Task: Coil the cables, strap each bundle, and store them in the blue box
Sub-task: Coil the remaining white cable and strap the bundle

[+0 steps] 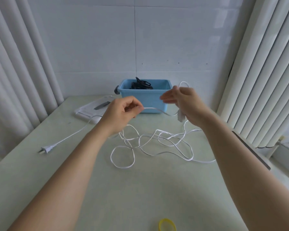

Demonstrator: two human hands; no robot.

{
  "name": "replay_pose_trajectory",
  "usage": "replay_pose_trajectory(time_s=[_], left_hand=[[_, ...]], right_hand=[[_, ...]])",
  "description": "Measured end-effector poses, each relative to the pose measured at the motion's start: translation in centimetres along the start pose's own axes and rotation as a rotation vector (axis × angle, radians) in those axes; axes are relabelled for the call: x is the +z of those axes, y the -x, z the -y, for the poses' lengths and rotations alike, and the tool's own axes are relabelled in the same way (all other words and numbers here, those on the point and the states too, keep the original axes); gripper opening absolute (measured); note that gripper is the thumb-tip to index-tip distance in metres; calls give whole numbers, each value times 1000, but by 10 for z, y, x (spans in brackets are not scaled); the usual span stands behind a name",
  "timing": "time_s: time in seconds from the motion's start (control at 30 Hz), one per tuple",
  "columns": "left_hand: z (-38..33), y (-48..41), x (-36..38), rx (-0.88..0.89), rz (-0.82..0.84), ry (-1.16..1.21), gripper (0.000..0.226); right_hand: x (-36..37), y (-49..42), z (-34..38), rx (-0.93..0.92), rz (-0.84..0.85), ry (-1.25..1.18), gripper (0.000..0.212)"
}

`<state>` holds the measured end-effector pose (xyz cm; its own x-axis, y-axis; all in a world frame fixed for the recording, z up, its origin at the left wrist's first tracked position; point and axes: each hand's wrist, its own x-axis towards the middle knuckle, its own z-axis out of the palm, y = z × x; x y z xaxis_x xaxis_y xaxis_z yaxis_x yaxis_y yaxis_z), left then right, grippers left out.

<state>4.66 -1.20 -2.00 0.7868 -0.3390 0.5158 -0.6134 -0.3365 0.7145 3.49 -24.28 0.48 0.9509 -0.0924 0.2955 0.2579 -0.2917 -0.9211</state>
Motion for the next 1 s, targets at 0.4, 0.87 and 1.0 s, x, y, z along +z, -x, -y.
replay_pose_trajectory(time_s=[0.4,0.87,1.0], left_hand=[[-21,-2,0,-50,29,236,33],[-30,2,-2,-90,106,303,20],[-20,1,1,-133,54,268,34]], right_hand=[[29,28,23,206,762,-509,52],[37,30,18,360,721,-597,48],[29,24,24,358,560,-806,52]])
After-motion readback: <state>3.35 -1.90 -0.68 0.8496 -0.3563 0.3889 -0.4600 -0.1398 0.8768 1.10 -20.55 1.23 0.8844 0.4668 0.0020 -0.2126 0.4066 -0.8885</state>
